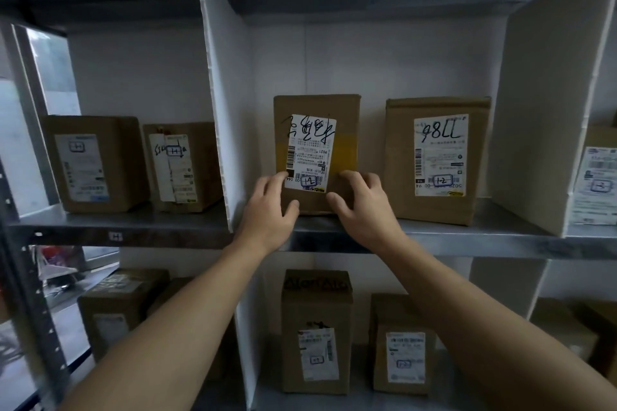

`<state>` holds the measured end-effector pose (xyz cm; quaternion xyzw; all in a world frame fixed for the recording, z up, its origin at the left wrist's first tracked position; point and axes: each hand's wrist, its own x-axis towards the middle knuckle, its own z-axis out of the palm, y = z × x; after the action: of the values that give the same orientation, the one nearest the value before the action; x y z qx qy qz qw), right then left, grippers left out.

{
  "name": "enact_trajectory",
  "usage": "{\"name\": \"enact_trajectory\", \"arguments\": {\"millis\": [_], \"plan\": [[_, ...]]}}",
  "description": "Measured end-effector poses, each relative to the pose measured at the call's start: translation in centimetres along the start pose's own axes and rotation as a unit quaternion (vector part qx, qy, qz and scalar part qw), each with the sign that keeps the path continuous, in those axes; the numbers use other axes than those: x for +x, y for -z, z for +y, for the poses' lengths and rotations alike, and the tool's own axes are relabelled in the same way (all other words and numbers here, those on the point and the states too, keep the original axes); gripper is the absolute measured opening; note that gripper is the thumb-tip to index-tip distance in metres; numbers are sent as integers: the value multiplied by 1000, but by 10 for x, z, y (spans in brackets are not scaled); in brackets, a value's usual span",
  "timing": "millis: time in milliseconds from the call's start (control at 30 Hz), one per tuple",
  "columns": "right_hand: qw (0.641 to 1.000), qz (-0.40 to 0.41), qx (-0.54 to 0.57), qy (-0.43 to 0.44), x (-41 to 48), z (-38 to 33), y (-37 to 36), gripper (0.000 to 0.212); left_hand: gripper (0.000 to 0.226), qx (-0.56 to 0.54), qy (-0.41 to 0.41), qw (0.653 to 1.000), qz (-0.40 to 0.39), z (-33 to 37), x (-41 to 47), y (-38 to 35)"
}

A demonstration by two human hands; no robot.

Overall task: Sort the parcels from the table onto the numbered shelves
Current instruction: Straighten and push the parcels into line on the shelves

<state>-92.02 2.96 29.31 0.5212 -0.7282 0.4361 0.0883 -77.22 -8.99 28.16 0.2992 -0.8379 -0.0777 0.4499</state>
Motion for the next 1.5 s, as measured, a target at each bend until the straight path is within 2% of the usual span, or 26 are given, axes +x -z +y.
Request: {"name": "enact_trajectory", "arguments": {"millis": [433, 567, 667, 867, 1000, 1167, 1333, 1500], "plan": [[999, -9, -45, 14, -4, 2, -3, 54, 60, 24, 1, 1000, -21, -7, 0, 2], [998, 5, -66, 3, -13, -1, 5, 54, 55, -1, -23, 1000, 16, -3, -6, 9], [992, 33, -122, 12, -30, -3, 14, 50, 49, -26, -69, 996, 43, 5, -13, 13], [971, 93, -220, 15, -64, 5, 51, 38, 43, -37, -156, 987, -13, 36, -26, 5], [962, 99, -254, -13, -84, 22, 77, 33, 43, -59, -169, 983, -35, 59, -31, -8], [954, 103, -277, -44, -90, 38, 105, 40, 47, -84, -173, 980, -51, 86, -27, -23], [959, 131, -244, -54, -82, 59, 123, 38, 48, -85, -164, 981, -66, 109, -13, -41], [982, 117, -134, -67, -62, 80, 129, 43, 51, -89, -125, 984, -88, 128, 0, -59]]}}
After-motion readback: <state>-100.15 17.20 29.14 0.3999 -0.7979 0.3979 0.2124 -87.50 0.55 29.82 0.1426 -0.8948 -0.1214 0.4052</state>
